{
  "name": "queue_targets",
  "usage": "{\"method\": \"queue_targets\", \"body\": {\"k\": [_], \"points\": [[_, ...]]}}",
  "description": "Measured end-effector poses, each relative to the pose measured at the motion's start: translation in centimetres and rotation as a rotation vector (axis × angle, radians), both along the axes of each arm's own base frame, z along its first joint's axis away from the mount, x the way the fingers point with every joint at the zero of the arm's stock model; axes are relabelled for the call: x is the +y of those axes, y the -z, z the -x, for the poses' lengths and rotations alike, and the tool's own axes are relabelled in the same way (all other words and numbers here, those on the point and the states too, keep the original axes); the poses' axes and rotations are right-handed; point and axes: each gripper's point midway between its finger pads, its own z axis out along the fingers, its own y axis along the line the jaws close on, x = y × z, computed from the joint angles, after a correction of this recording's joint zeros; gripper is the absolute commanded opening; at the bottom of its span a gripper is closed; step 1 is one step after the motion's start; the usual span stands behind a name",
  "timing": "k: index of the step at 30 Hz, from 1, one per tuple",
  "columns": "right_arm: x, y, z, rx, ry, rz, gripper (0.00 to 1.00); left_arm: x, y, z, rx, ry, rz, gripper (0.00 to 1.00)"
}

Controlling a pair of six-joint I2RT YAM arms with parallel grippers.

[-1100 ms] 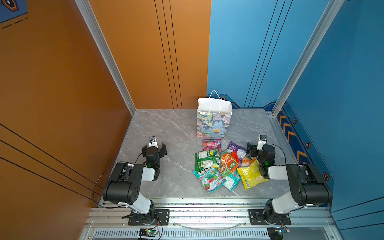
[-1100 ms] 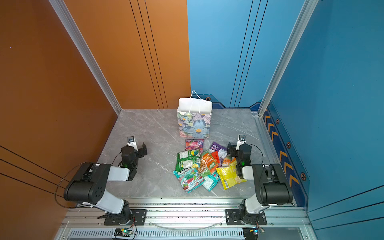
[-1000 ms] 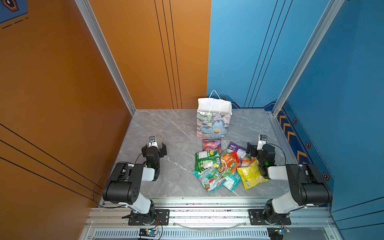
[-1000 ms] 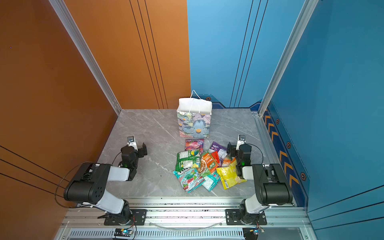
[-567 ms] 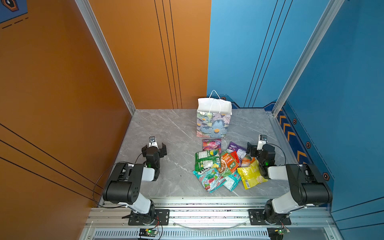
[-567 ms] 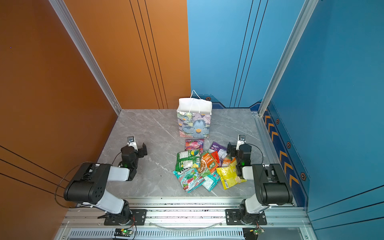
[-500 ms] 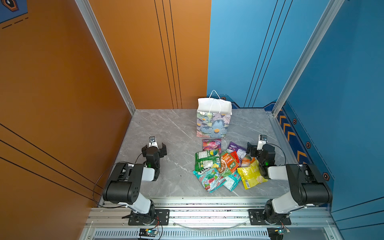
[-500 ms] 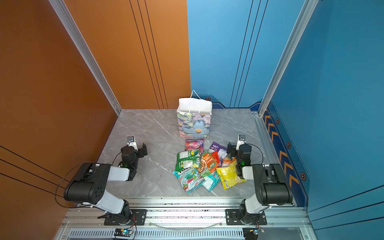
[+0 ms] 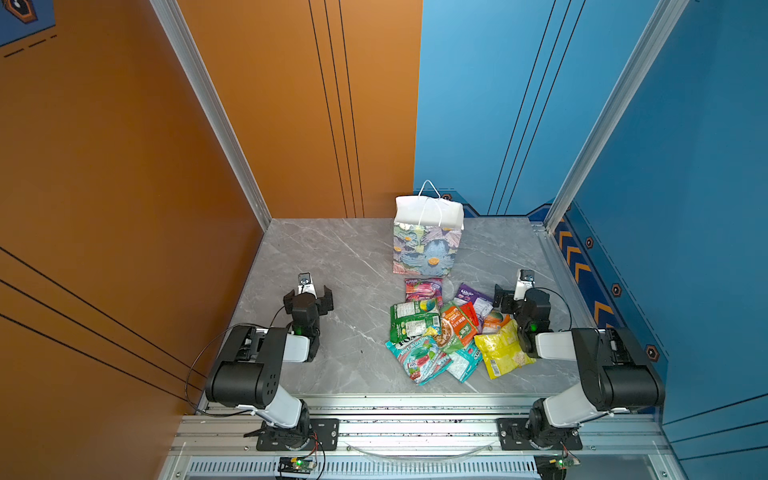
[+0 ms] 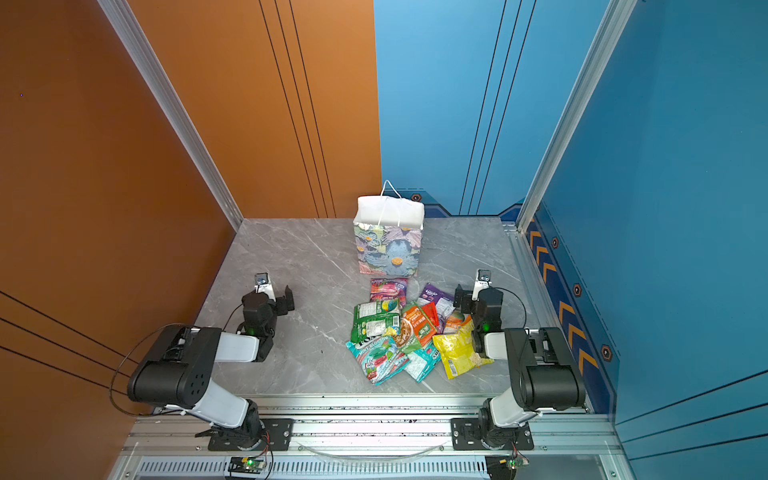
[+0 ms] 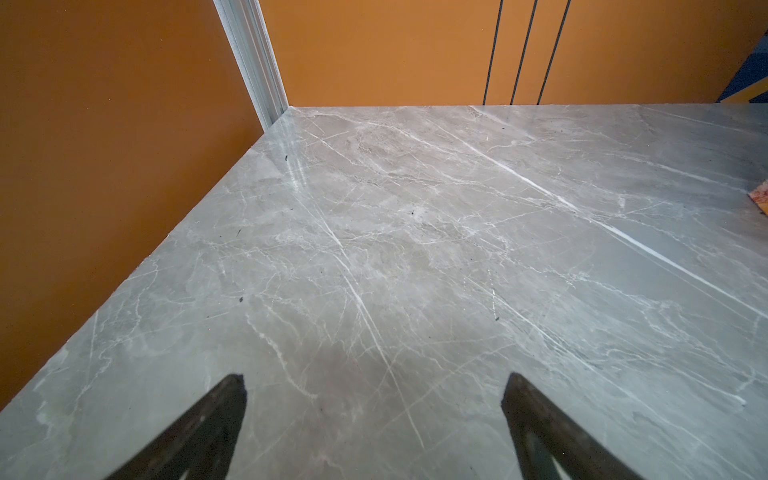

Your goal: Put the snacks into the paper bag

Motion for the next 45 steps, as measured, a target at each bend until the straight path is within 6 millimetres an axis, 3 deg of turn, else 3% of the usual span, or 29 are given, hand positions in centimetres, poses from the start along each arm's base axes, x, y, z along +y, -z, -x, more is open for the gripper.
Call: {"method": "queue_targets", "body": {"k": [12, 17, 19, 23, 26, 29, 33, 40, 45], "points": [[-0.3, 0.2, 0.0, 0.024, 0.016, -0.017, 1.0, 0.0, 0.3, 0.1, 0.014, 0.003, 0.0, 0.98], [-1.2, -2.2, 0.0, 0.023, 0.069, -0.03, 1.0, -0.8, -0.2, 0.4, 0.023, 0.023, -0.02, 0.98], [-1.6, -4.5, -0.1, 0.005, 0.1, -0.04, 1.0, -1.0, -1.7, 0.8, 0.02, 0.018, -0.026, 0.98], [-2.8, -9.8, 0.2, -0.062, 0.204, -0.132, 1.0, -0.5, -7.5, 1.0, -0.046, -0.047, 0.042, 0.98], [-3.9, -11.5, 0.9, -0.083, 0.263, -0.217, 1.0, -0.5, -11.8, 2.0, -0.137, -0.078, 0.115, 0.98], [-4.3, -10.7, 1.8, -0.04, 0.293, -0.259, 1.0, -0.8, -13.8, 3.1, -0.17, -0.051, 0.172, 0.98], [-3.1, -9.6, 2.7, 0.031, 0.288, -0.273, 1.0, -1.0, -14.4, 3.1, -0.108, -0.023, 0.221, 1.0], [-1.4, -8.7, 2.9, 0.133, 0.278, -0.267, 1.0, -3.1, -17.8, 0.4, -0.012, 0.07, 0.286, 0.99], [-0.2, -7.6, 3.0, 0.207, 0.266, -0.237, 1.0, -5.1, -18.8, -2.4, 0.093, 0.136, 0.312, 0.97]]}}
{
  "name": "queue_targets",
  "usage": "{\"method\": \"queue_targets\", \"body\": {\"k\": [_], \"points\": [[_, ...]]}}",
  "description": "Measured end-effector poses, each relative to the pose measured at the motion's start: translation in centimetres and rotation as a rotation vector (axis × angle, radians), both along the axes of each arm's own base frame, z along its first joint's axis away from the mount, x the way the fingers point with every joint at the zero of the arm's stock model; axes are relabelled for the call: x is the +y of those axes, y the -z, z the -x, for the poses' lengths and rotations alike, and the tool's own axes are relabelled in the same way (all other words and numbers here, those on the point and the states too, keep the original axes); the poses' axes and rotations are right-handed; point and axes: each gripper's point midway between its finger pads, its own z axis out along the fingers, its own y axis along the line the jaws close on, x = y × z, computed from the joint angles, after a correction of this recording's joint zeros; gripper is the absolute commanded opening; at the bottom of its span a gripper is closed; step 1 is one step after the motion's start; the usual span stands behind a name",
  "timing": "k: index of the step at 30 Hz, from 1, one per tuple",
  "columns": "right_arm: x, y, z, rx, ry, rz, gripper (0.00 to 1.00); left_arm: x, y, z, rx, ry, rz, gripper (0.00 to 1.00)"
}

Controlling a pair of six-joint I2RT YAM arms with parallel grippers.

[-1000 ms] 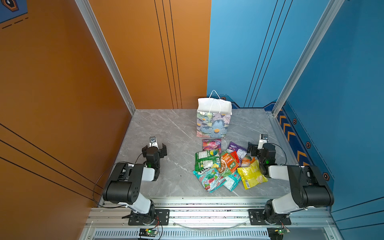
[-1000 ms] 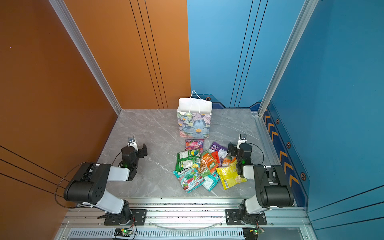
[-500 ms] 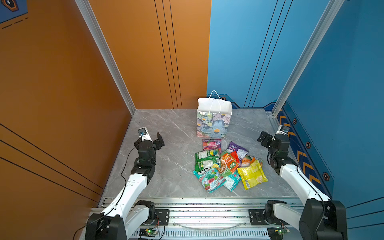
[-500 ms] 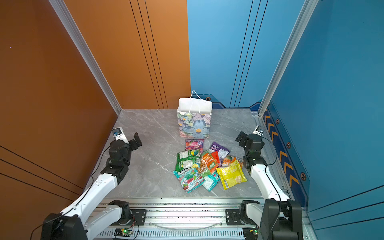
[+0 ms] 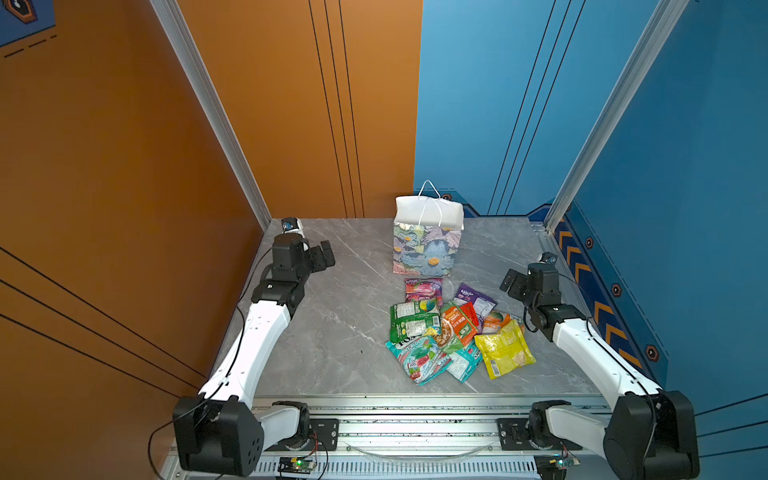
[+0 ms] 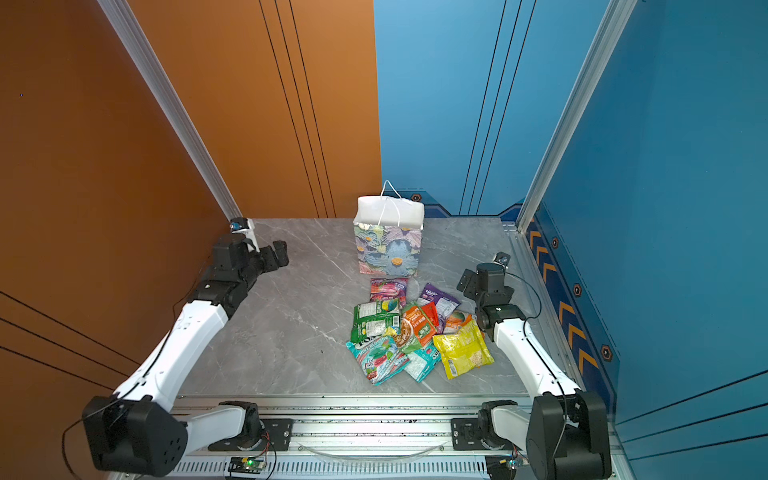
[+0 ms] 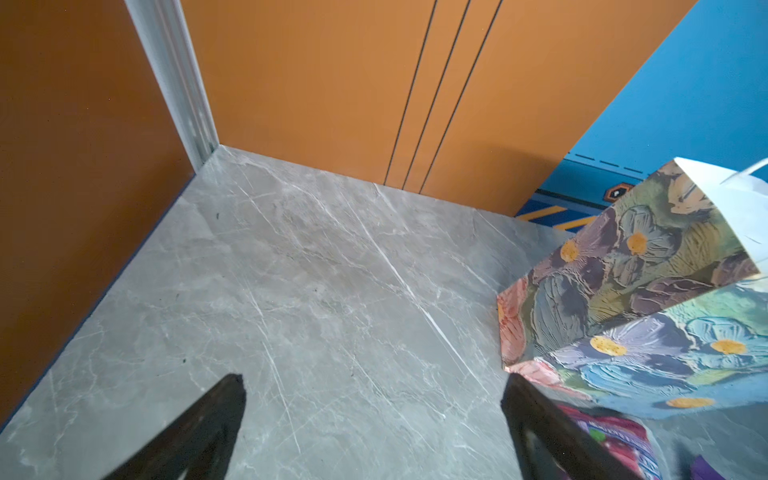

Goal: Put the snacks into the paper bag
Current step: 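Raise the left gripper to the bag's top while the right moves over snacks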

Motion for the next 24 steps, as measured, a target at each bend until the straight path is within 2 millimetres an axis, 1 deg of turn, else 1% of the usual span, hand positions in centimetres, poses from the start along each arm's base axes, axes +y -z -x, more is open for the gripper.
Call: {"method": "queue_targets", "body": {"k": [6, 12, 18, 21, 22, 24], "points": [[0.9, 0.6, 0.4, 0.032, -0.017, 0.003, 1.0, -2.5, -1.6, -2.1, 0.034, 0.074, 0.015, 0.95], [1.5, 1.6, 0.5, 0.083, -0.029, 0.004, 1.0, -4.5, -3.8, -5.7, 0.047, 0.117, 0.022, 0.93], [2.1, 0.4, 0.1, 0.076, -0.041, 0.007, 1.0, -7.1, -4.1, -9.7, 0.106, 0.181, 0.039, 0.89], [2.3, 0.5, 0.2, 0.084, -0.045, 0.007, 1.0, -8.6, -4.0, -11.2, 0.132, 0.22, 0.052, 0.87], [2.3, 0.6, 0.3, 0.09, -0.047, 0.007, 1.0, -9.1, -3.9, -11.6, 0.138, 0.232, 0.057, 0.83], [2.4, 0.8, 0.5, 0.102, -0.049, 0.007, 1.0, -10.3, -3.8, -12.3, 0.15, 0.264, 0.071, 0.82]]}}
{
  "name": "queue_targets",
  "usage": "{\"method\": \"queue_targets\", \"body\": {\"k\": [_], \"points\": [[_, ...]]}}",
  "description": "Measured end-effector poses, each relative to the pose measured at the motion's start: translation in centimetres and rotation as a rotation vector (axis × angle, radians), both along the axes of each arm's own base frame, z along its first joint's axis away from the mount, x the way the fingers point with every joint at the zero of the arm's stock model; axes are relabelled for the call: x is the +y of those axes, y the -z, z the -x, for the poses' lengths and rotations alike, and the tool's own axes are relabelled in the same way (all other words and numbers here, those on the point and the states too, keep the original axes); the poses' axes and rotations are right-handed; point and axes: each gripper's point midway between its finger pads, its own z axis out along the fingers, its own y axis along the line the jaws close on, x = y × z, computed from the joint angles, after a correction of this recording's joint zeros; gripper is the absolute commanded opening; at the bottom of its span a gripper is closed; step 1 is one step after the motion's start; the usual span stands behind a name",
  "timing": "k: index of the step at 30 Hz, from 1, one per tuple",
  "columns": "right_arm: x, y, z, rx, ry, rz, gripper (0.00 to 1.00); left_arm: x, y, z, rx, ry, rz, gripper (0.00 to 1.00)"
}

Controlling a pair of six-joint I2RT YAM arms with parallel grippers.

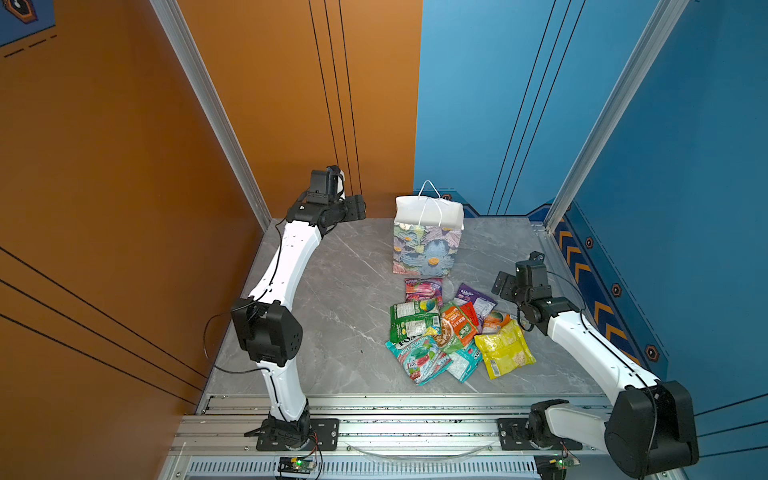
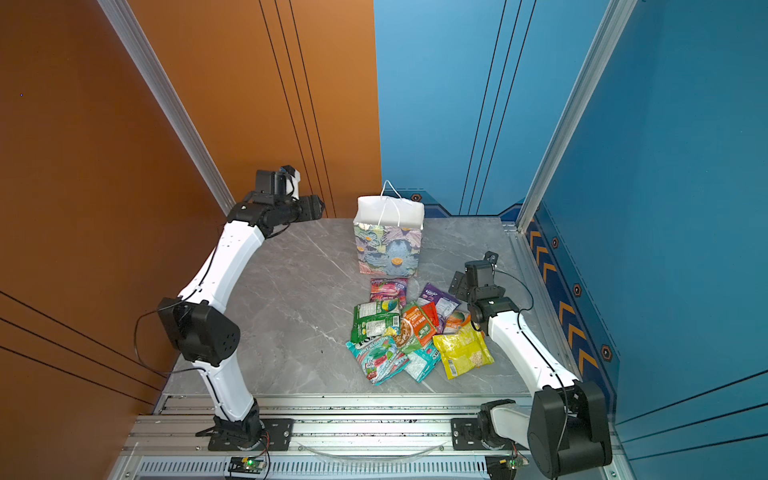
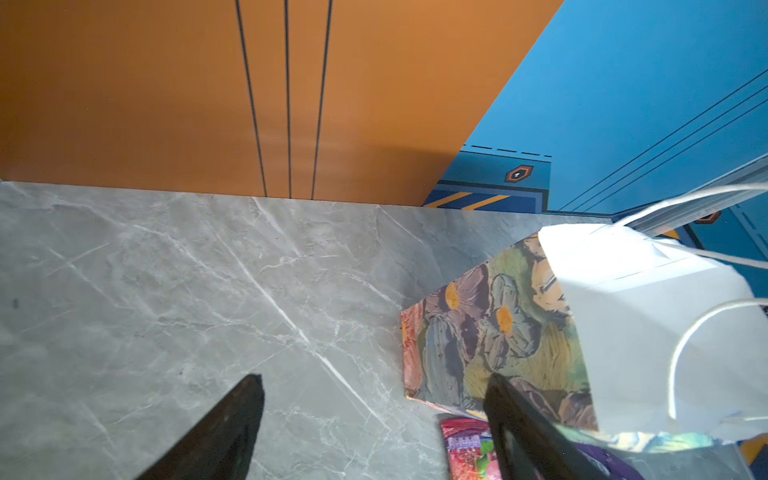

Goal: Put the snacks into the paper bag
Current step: 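Raise the left gripper to the bag's top while the right moves over snacks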

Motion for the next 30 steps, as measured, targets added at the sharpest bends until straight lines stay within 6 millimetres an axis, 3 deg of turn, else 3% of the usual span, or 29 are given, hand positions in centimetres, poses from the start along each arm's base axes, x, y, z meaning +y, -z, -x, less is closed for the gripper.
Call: {"method": "queue_targets", "body": {"k": [13, 20, 30], "points": [[0.5, 0.8, 0.8, 0.041, -0.004, -0.008, 1.0, -7.6, -0.2, -1.1, 0.018, 0.164, 0.09, 0.74], [0.6, 0.8, 0.8, 0.042, -0.005, -0.008, 1.0, -9.5, 1.7, -1.7, 0.06, 0.186, 0.095, 0.66], [0.6, 0.8, 0.8, 0.042, -0.004, -0.013, 1.0, -11.2, 2.5, -1.7, 0.082, 0.214, 0.084, 0.53]]}}
